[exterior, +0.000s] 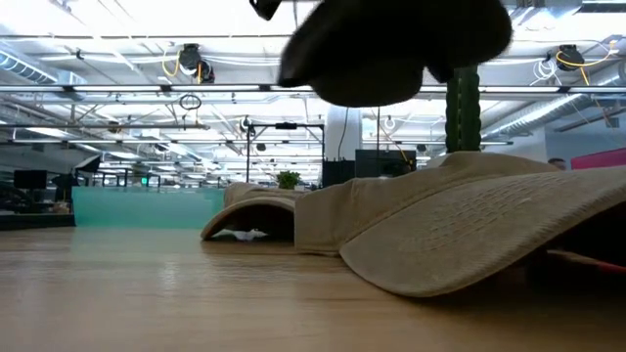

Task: Pick & Place hat
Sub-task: Put the black cap into the red bin

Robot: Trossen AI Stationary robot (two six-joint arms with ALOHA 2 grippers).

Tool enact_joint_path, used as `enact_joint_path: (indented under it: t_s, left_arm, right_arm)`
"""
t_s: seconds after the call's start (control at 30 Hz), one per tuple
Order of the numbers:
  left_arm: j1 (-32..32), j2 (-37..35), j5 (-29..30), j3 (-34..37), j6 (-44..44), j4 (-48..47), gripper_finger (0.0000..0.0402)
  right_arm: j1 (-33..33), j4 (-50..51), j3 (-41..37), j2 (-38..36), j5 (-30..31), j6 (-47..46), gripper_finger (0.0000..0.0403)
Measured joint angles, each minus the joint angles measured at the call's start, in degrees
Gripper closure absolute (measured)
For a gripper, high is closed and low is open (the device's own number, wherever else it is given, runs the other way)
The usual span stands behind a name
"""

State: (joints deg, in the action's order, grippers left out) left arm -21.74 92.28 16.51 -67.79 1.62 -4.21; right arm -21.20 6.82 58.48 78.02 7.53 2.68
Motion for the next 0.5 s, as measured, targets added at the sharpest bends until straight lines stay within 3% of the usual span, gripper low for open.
enact_joint_path:
  t_s: [0.33,0.5]
  left_arm:
    - [0.48,-5.71,1.75,0.00,3.03,8.55,0.0267]
    - [0.82,-7.66,2.10,-0.02,4.10,9.96,0.0242]
  right_arm:
    - [-4.92,15.28,0.02,-7.68,-0.04,-9.32,0.0400]
    - [-9.12,22.06,0.02,-11.72,-0.19,-16.17,0.0400]
